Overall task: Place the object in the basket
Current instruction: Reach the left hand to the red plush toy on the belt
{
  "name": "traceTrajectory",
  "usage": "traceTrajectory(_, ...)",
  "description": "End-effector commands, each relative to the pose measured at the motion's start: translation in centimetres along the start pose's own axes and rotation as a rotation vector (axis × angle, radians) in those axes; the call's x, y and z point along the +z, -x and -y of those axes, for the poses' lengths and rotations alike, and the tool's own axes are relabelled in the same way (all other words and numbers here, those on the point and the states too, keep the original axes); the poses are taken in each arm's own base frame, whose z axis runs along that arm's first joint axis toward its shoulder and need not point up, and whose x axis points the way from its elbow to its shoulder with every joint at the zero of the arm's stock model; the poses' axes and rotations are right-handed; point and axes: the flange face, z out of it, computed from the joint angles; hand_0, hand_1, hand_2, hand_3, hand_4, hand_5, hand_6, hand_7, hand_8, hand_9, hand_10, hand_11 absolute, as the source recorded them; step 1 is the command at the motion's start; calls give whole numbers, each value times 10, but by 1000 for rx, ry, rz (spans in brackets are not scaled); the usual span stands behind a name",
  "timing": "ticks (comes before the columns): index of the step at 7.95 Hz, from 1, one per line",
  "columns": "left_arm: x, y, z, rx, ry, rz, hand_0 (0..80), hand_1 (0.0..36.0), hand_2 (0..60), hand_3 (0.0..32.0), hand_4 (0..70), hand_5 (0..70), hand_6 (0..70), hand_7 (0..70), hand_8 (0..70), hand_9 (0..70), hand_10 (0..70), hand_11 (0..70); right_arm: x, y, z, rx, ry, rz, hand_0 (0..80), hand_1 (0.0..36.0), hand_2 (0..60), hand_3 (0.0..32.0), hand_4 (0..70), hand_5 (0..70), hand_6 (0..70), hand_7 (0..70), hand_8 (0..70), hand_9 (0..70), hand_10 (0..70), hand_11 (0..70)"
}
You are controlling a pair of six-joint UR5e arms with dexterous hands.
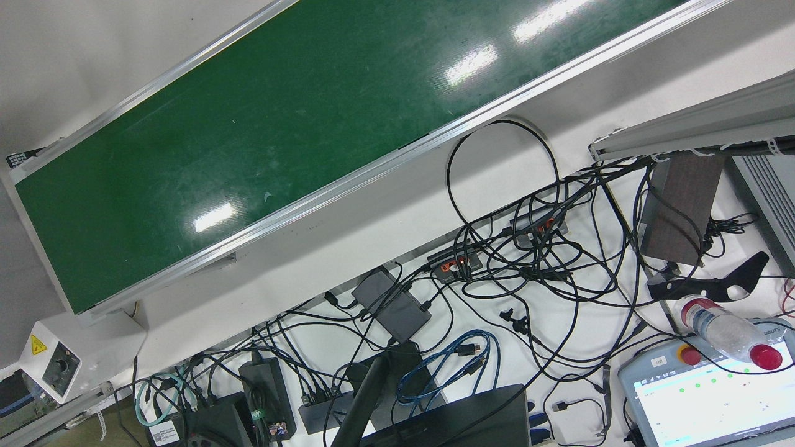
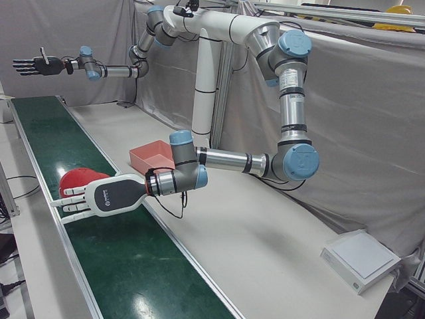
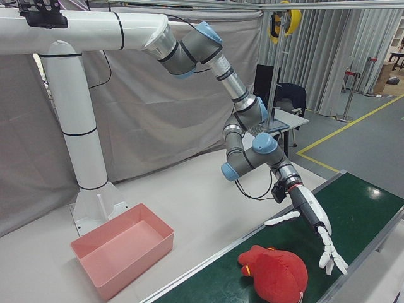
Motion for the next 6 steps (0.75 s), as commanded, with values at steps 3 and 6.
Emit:
traceTrajectory(3,19,-5,-22,13,20,10,614,105,0,0,134,272,53,43,127,197,0,0,0,0,0,0,1,0,0,0,0,0,0,0,0,0,0,0,0,0)
traceTrajectory(6,22,1,-15,22,6,22,613,109,0,0,138,272,53,43,127,197,0,0,0,0,0,0,1,0,0,0,0,0,0,0,0,0,0,0,0,0)
